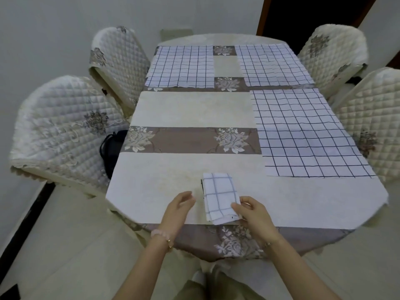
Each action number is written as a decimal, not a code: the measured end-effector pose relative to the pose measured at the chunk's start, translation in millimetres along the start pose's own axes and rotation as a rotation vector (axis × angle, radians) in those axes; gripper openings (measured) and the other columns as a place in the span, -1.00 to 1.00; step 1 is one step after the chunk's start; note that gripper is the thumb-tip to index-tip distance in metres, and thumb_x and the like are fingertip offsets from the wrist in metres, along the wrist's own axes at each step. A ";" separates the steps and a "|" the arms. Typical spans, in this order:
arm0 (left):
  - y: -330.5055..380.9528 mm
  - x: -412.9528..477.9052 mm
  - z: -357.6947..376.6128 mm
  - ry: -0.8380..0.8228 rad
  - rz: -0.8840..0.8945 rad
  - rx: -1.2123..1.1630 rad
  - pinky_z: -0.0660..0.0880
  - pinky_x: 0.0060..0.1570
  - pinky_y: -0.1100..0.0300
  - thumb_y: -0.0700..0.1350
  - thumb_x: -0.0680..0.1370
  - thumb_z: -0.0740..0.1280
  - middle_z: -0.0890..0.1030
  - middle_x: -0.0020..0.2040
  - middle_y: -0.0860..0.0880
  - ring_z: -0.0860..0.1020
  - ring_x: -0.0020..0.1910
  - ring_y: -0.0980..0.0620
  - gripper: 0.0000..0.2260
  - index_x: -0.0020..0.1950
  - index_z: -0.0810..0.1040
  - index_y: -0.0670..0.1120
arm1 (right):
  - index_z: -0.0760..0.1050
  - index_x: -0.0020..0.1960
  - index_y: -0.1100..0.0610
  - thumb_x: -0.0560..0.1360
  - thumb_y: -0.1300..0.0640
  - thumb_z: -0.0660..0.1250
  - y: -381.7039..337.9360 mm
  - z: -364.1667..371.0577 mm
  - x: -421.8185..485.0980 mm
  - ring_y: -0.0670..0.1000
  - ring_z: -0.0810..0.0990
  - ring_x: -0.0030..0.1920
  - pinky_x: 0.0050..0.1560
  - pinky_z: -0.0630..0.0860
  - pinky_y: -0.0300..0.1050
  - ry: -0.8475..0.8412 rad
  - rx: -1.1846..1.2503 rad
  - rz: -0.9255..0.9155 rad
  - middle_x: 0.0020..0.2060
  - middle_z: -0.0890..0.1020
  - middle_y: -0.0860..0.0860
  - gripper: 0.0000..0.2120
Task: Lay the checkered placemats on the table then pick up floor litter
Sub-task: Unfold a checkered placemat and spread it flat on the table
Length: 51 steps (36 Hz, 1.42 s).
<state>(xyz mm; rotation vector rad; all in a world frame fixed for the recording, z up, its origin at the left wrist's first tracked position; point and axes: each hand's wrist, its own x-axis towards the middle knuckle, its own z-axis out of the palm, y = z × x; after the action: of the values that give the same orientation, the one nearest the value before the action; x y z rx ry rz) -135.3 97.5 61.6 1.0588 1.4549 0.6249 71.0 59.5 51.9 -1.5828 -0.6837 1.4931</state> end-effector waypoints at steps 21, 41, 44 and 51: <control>26.7 -31.0 46.8 0.045 0.391 -0.024 0.50 -0.14 0.44 -0.08 0.53 0.33 0.65 -0.20 0.07 0.61 -0.12 0.24 -0.86 -0.17 0.56 -0.12 | 0.48 0.17 -0.03 0.54 0.06 0.30 -33.0 34.7 -33.9 -0.17 0.56 0.14 0.05 0.56 -0.31 -0.009 -0.006 -0.285 0.13 0.58 -0.11 -0.79; 25.6 -33.3 42.6 0.121 0.340 -0.072 0.51 -0.26 0.41 -0.18 0.54 0.30 0.64 -0.16 0.02 0.61 -0.20 0.21 -0.96 -0.12 0.51 -0.10 | 0.54 -0.19 0.21 0.55 0.29 0.22 -38.8 29.5 -34.0 0.06 0.62 -0.12 -0.02 0.61 -0.15 -0.060 0.089 -0.154 -0.19 0.62 0.14 -0.82; 24.5 -29.1 35.0 0.178 0.340 -0.082 0.41 -0.28 0.31 -0.24 0.55 0.26 0.50 -0.30 0.00 0.45 -0.32 0.12 -0.87 -0.19 0.46 -0.12 | 0.52 -0.17 0.17 0.57 0.25 0.20 -38.8 20.6 -29.9 0.01 0.62 -0.17 -0.15 0.59 -0.20 -0.024 0.134 -0.117 -0.22 0.62 0.07 -0.81; 19.9 -17.1 11.9 0.309 0.280 -0.190 0.22 -0.44 0.40 -0.20 0.58 0.24 0.28 -0.39 0.02 0.24 -0.43 0.22 -0.80 -0.25 0.38 -0.09 | 0.58 -0.08 0.19 0.58 0.13 0.23 -33.8 -5.5 -20.8 0.02 0.51 -0.21 -0.20 0.50 -0.12 0.103 0.092 -0.054 -0.22 0.58 0.10 -0.81</control>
<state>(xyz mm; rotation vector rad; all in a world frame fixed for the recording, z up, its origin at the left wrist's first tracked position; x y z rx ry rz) -120.2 89.2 84.7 1.0562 1.4845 1.1464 78.5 58.0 91.2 -1.5482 -0.5865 1.3738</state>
